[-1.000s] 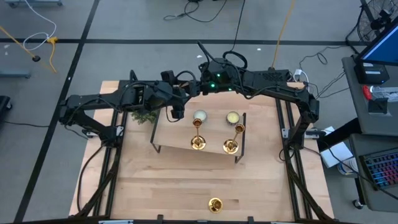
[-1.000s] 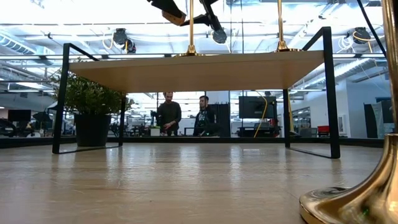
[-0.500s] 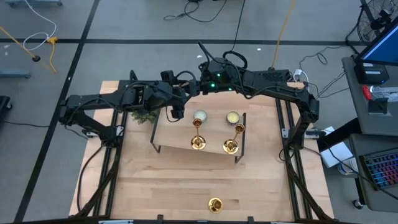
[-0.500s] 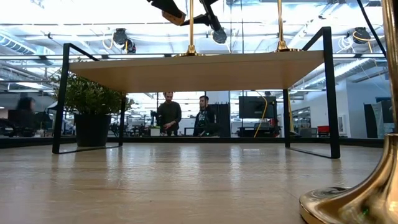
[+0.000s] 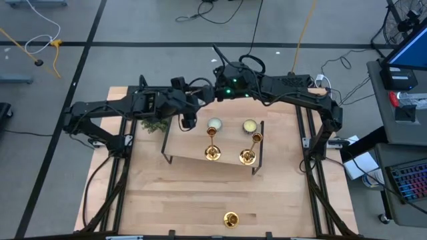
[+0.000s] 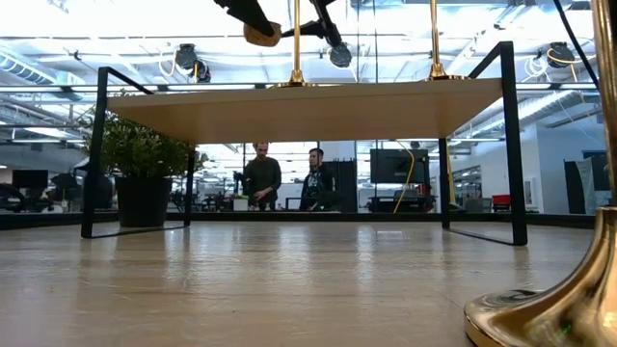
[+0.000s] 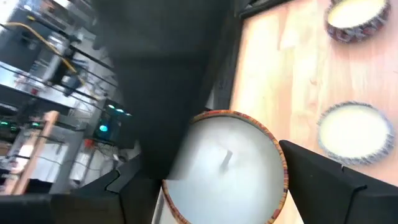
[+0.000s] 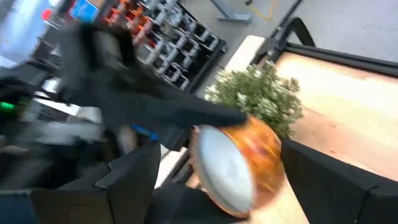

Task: Pick & Place candle stick holders
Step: Put the scented candle on the shelf

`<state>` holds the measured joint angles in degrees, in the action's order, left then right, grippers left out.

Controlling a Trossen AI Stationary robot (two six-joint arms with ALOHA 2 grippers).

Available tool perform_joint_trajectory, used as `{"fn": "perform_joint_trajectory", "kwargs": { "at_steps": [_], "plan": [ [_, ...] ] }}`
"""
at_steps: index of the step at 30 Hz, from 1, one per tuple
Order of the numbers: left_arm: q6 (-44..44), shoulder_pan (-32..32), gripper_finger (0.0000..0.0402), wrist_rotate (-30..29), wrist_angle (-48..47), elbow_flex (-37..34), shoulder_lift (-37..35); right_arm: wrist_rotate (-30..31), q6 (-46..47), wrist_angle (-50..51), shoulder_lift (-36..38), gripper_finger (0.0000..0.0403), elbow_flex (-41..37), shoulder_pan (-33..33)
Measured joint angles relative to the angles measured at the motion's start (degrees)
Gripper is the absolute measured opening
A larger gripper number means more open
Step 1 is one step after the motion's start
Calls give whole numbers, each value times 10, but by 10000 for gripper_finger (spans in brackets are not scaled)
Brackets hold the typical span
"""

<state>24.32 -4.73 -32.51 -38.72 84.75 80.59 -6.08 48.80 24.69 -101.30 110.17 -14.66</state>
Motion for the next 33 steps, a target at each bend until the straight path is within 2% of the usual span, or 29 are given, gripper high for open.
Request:
{"fn": "perform_joint_trajectory", "kwargs": {
  "at_steps": [11, 29, 33],
  "plan": [
    [-26, 7, 290, 3, -17, -1, 1, -3, 0, -3, 2, 325, 1, 0],
    [-154, 16, 290, 31, -81, -1, 0, 1, -19, 33, 11, 325, 0, -20],
    [-189, 13, 290, 47, -104, -1, -8, 38, -47, 74, 47, 325, 0, -38]
  ]
}}
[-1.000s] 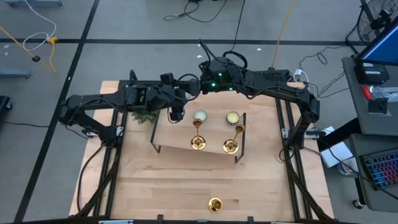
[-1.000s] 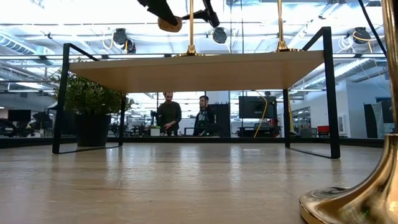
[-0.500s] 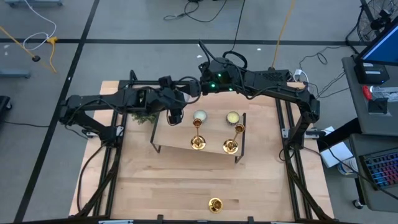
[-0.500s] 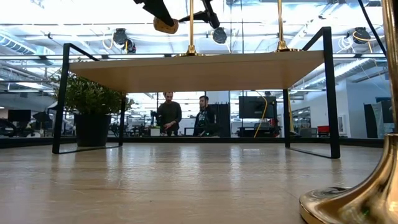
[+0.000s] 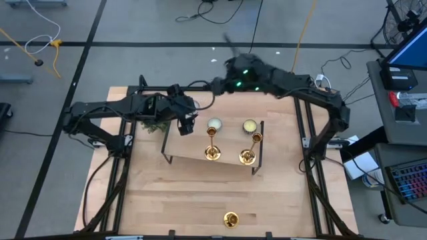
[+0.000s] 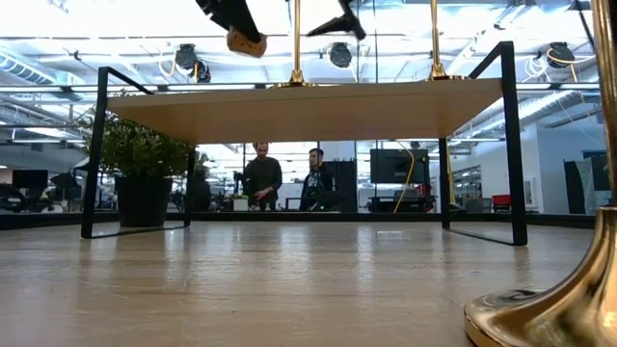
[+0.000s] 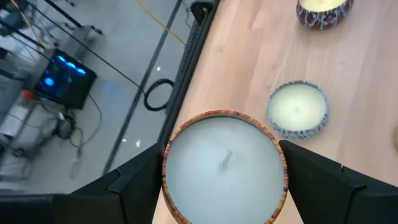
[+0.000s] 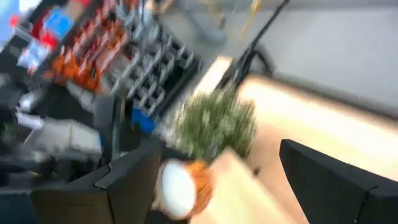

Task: Pick & Place candle stick holders
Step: Put the scented candle on the shelf

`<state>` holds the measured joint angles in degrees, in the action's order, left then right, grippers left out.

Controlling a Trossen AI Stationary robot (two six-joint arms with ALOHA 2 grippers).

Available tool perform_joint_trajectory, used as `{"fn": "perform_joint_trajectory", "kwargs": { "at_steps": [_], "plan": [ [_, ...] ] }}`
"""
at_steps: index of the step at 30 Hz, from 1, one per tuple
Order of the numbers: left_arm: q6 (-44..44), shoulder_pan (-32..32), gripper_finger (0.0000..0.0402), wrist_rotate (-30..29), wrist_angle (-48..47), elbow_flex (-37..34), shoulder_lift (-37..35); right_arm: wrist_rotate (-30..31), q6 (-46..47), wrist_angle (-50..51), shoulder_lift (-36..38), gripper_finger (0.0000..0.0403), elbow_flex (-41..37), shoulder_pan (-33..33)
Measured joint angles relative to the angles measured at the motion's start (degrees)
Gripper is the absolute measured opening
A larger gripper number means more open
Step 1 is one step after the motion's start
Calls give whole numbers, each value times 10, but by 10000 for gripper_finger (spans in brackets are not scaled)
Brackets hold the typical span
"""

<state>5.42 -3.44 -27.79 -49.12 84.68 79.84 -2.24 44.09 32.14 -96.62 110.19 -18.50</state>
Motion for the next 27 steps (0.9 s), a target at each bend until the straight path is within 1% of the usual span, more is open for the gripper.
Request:
{"fn": "perform_joint_trajectory", "kwargs": {
  "at_steps": [3, 5, 8, 13, 18, 23, 27],
  "plan": [
    [-25, -5, 290, 8, -3, 1, -6, 44, -30, 45, 38, 325, 0, -14],
    [-36, -10, 290, 11, -12, 0, -11, 82, -48, 48, 55, 325, 0, -15],
    [-52, -16, 290, 10, -8, 1, -22, 123, -69, 80, 90, 325, 0, -18],
    [-99, -32, 290, 33, -16, 1, -27, 164, -75, 115, 136, 325, 0, -17],
    [-156, -44, 290, 68, -18, 1, -27, 205, -75, 175, 163, 325, 0, 3],
    [-204, -49, 290, 67, -16, 1, -26, 232, -77, 233, 178, 325, 0, 22],
    [-250, -61, 290, 63, -17, -8, -26, 232, -78, 258, 185, 325, 0, 38]
  ]
}}
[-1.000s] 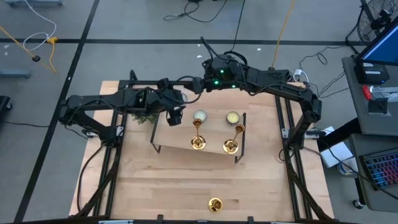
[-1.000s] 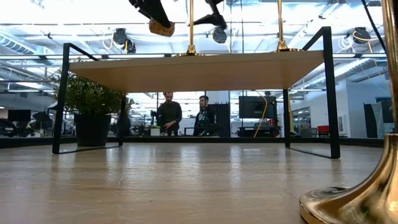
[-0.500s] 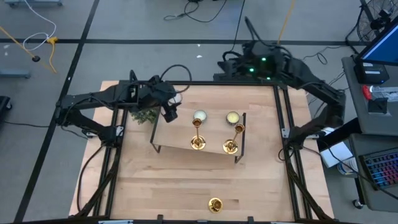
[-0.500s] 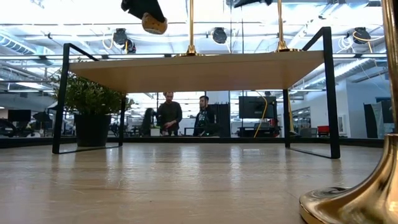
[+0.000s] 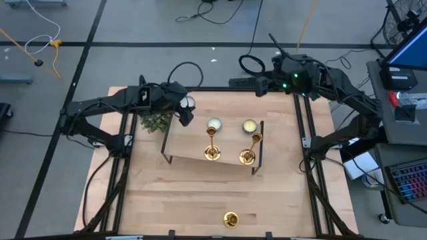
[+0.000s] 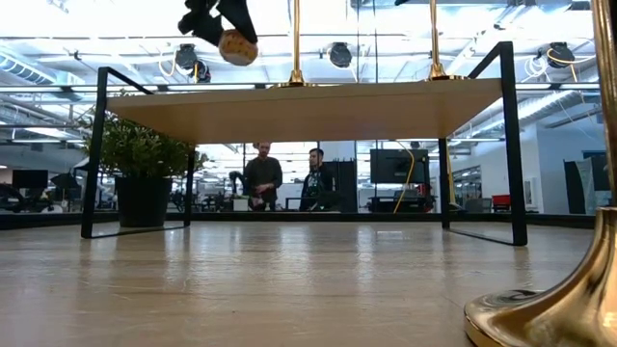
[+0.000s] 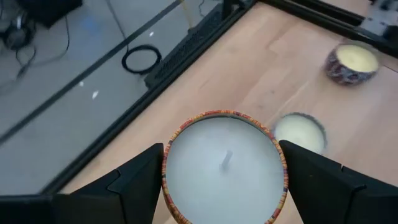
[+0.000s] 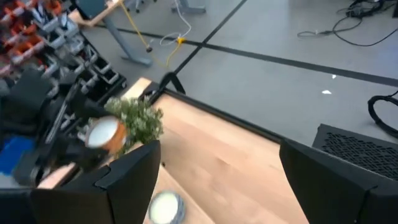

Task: Pick & Place candle stick holders
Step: Put the scented candle on the shelf

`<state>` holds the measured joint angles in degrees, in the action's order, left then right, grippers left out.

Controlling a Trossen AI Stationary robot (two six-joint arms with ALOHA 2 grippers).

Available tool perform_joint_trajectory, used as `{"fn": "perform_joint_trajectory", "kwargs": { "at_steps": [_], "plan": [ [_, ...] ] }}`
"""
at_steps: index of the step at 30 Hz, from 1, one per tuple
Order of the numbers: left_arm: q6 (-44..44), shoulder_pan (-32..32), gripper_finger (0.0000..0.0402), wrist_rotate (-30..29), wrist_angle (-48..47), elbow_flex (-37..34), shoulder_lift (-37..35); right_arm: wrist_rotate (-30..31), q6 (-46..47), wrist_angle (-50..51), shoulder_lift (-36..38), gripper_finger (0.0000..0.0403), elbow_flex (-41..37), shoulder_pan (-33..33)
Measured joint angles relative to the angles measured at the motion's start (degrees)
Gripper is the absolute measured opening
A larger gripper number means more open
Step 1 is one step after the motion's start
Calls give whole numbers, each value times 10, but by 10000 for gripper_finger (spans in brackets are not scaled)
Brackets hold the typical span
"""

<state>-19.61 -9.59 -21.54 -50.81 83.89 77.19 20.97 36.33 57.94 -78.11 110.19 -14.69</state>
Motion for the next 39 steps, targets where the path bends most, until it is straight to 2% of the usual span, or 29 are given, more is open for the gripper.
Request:
{"fn": "perform_joint_trajectory", "kwargs": {
  "at_steps": [8, 14, 18, 29, 33, 39],
  "plan": [
    [-116, -2, 290, 1, 19, -61, 1, -7, -7, 35, 11, 325, 0, 40],
    [-190, 9, 290, -41, 25, -97, 1, -16, -26, 59, 17, 325, 0, 66],
    [-213, 18, 290, -59, 40, -100, 10, -17, -27, 62, 17, 325, 0, 74],
    [-247, 42, 290, -61, 41, -101, 69, -18, -34, 62, 17, 325, 0, 75],
    [-270, 45, 290, -86, 39, -101, 69, -20, -31, 65, 17, 325, 0, 77],
    [-326, 45, 290, -95, -10, -101, 69, -19, -30, 68, 17, 325, 0, 88]
  ]
}}
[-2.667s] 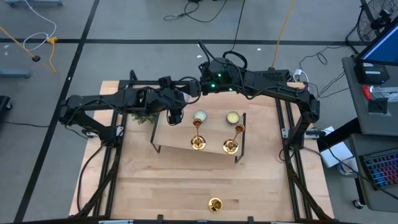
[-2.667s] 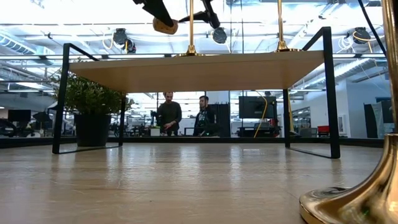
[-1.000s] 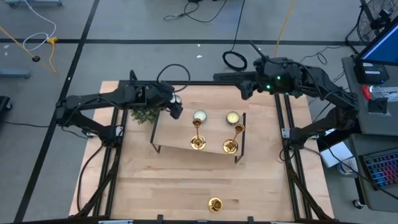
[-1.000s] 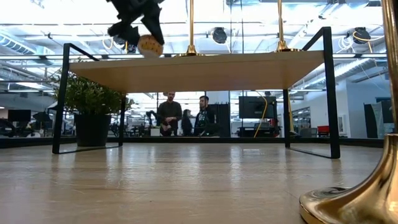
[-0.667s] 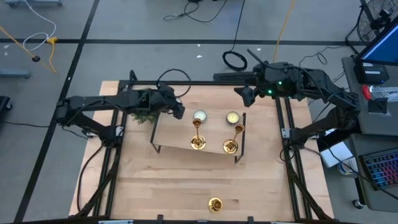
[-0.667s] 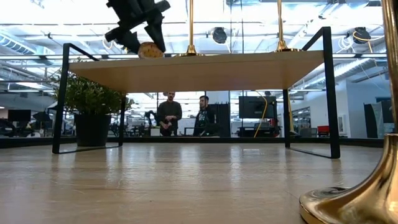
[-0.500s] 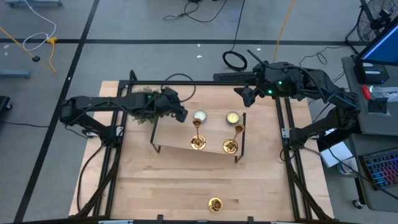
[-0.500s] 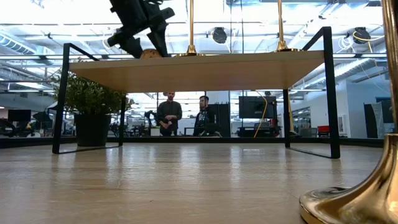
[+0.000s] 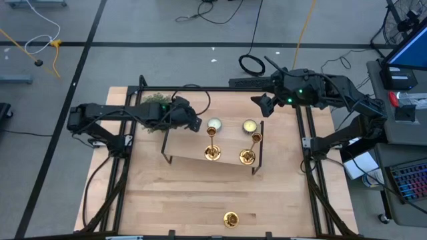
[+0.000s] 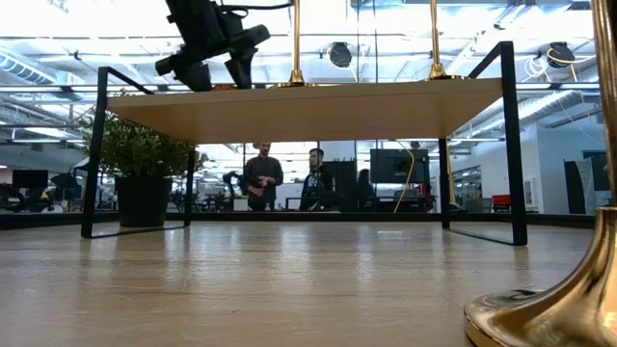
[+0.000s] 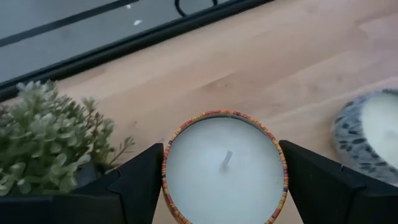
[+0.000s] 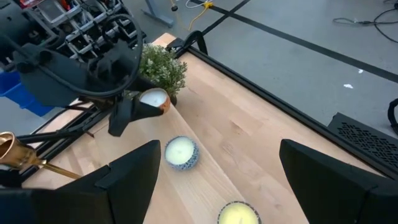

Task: Pick & Place candle stick holders
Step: Put the scented candle on the shelf

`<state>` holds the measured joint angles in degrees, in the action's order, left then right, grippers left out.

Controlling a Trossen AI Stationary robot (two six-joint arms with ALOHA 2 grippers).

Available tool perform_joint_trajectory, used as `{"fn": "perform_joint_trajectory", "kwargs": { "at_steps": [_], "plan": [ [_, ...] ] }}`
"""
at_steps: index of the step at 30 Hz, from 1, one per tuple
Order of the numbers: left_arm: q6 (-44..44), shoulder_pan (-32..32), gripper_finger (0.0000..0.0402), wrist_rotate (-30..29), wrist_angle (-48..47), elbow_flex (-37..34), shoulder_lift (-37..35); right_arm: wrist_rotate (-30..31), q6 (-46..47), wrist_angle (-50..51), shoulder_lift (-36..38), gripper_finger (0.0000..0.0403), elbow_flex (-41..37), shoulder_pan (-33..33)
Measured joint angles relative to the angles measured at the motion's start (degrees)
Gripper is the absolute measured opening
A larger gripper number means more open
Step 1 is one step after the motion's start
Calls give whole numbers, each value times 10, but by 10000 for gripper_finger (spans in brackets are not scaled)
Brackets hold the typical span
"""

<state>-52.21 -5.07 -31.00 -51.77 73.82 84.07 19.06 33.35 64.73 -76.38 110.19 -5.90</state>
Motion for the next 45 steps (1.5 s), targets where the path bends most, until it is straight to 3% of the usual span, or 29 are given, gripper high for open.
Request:
{"fn": "perform_joint_trajectory", "kwargs": {
  "at_steps": [15, 45],
  "plan": [
    [-68, 13, 294, -25, -21, -14, 0, 2, 5, -1, 0, 325, 0, 4],
    [-84, 27, 289, -8, -7, -31, 0, 3, 5, -2, 0, 325, 0, 4]
  ]
}}
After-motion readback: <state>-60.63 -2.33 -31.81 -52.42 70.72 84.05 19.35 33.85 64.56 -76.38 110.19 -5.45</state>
